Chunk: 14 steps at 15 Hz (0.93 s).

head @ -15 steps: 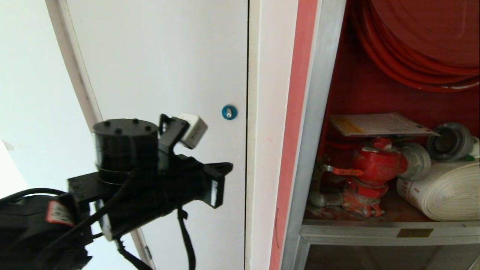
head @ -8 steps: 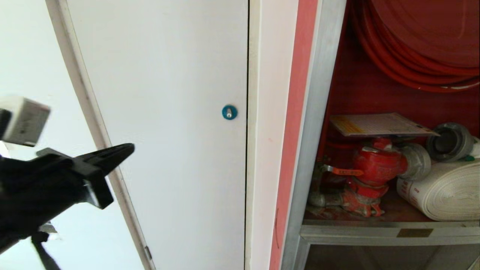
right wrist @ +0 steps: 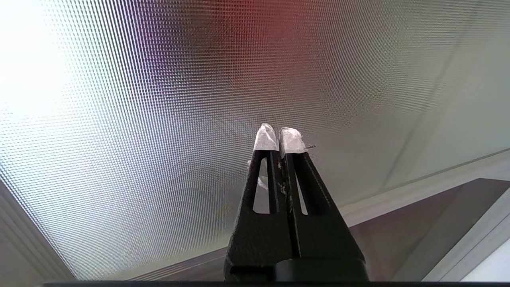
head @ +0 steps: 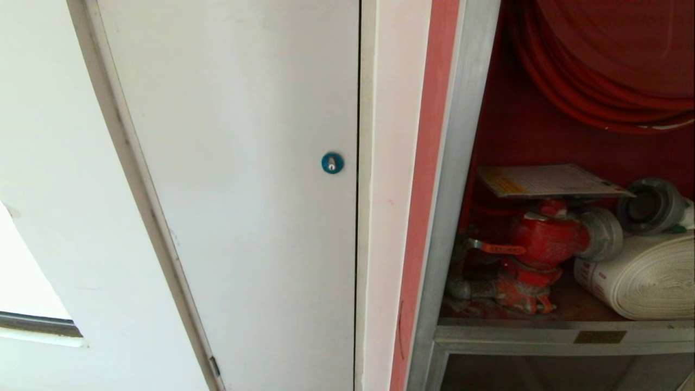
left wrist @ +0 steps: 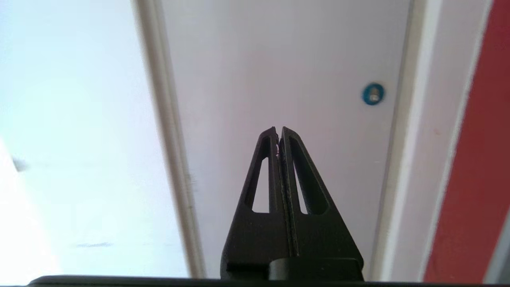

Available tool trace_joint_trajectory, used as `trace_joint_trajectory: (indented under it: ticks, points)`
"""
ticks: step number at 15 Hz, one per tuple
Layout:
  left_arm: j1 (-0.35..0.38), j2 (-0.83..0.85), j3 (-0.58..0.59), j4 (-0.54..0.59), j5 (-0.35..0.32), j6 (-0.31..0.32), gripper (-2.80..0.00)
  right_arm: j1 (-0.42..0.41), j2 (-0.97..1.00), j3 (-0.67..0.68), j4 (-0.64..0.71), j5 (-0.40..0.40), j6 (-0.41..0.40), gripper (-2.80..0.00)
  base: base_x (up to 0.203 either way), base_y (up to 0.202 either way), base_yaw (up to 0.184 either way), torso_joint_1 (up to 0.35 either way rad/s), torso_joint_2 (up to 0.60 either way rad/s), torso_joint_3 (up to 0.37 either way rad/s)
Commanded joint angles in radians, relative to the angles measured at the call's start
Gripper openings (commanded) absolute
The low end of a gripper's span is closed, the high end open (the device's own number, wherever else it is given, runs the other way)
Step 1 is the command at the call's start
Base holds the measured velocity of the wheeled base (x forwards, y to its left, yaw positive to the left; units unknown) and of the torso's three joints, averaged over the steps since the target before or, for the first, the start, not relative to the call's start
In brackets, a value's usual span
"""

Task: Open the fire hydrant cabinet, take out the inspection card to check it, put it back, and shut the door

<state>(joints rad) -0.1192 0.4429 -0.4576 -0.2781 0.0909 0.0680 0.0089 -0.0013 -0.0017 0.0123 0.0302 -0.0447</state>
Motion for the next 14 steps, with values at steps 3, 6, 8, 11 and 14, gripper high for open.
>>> trace_joint_trajectory:
  ticks: [3,6,8,11,14]
  points:
    - [0.092,-0.265,0.020,0.153,0.065,0.024,-2.80,0.000,0.001,0.000,0.000,0.000,-0.001,-2.80,0.000,0.000,0.000,0.000,0.00,0.000]
    - [0.100,-0.342,0.150,0.156,0.053,0.053,-2.80,0.000,0.001,0.000,0.000,0.000,0.000,-2.80,0.000,0.000,0.000,0.000,0.00,0.000]
    - [0.101,-0.405,0.255,0.156,0.011,0.063,-2.80,0.000,0.001,0.000,0.000,0.000,-0.001,-2.80,0.000,0.000,0.000,0.000,0.00,0.000]
    - [0.101,-0.443,0.376,0.148,-0.057,0.063,-2.80,0.000,0.001,0.000,0.000,0.000,-0.001,-2.80,0.000,0.000,0.000,0.000,0.00,0.000]
    - [0.102,-0.443,0.426,0.148,-0.115,0.068,-2.80,0.000,0.001,0.000,0.000,0.000,0.000,-2.80,0.000,0.000,0.000,0.000,0.00,0.000]
